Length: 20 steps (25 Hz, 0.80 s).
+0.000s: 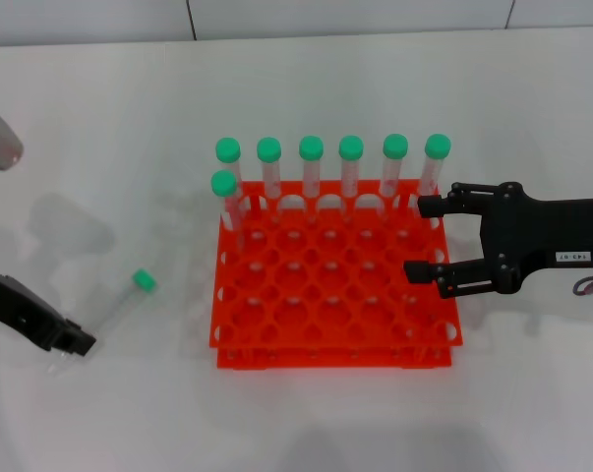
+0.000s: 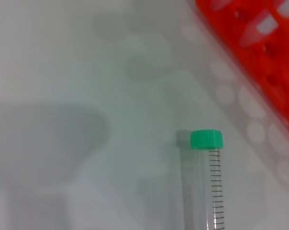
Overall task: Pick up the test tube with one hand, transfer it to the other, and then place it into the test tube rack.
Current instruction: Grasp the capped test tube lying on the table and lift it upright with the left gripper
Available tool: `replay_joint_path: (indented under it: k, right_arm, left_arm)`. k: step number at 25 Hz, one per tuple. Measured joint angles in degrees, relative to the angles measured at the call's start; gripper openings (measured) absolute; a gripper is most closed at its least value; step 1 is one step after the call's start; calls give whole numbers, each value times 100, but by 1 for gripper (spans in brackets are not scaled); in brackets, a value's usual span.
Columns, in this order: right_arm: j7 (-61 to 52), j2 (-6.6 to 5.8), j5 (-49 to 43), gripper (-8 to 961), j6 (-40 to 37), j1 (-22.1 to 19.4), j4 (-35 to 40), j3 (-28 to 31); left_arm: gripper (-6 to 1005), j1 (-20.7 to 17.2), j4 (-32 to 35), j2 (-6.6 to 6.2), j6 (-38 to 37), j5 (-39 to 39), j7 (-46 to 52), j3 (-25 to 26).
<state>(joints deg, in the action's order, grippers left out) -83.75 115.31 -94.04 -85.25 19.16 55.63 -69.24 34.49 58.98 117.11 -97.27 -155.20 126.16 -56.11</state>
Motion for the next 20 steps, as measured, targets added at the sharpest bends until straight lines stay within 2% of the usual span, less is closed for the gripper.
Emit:
replay_joint_path:
  k: [3,8,14,20]
  right_arm:
    - [5,0,44,856,24,0,0,4]
    - [8,0,59,857,115,0,-6,4]
    - [9,0,70,857,260,2,-9,13]
    - [8,0,131,856,336,20,-9,25]
  left_arm:
    - [193,2,75,-32,11,61,-11,217]
    - [193,-16,337,-87,95,370,-234,870]
    - [193,-202,648,-99,501,1433,-712,1579]
    - [194,-431,593,-71,1018,2608,-1309,1721]
